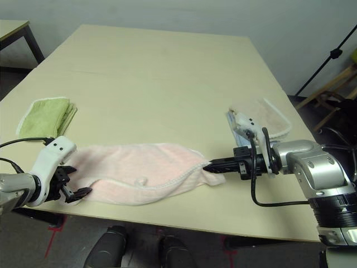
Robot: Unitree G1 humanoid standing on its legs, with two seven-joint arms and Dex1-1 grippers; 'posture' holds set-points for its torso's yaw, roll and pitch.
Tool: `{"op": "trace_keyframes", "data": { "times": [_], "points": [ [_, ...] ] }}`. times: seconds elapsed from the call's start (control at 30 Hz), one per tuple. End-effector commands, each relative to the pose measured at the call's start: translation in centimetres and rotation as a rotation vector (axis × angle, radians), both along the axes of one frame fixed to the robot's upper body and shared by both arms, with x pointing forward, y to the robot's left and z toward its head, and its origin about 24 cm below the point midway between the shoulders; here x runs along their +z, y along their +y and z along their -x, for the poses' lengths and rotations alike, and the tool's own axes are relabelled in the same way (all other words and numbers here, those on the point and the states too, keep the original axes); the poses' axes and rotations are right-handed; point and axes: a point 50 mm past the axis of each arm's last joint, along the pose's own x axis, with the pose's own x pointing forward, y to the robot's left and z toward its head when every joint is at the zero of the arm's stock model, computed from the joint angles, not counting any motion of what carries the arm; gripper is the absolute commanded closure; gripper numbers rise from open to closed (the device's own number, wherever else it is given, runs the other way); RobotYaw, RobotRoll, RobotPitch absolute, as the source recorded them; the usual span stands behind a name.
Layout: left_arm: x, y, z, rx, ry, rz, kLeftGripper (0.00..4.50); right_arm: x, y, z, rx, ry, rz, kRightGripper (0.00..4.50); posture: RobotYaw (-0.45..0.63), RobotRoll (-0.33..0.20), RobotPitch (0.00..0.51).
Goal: Fold the towel and set it aside.
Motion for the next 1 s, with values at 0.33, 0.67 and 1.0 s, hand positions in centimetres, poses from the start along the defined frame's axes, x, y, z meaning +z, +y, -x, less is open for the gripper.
{"op": "trace_keyframes", "data": {
  "times": [0.33, 0.67, 1.0],
  "points": [
    [-0.3, -1.1, 1.1, -0.011, 0.082, 0.094, 0.21, 0.4, -0.2, 0.1, 0.002, 0.009, -0.016, 4.5, 0.21, 0.0, 0.15],
    [-1.0, -1.1, 1.2, 0.024, 0.064, 0.059, 2.13, 0.7, -0.2, 0.1, 0.003, 0.006, -0.013, 4.5, 0.22, 0.0, 0.15],
    [1.3, -0.7, -0.6, 0.003, 0.001, 0.122, 4.49, 1.1, -0.6, -0.1, -0.01, -0.006, -0.008, 4.5, 0.21, 0.0, 0.151]
  ]
}}
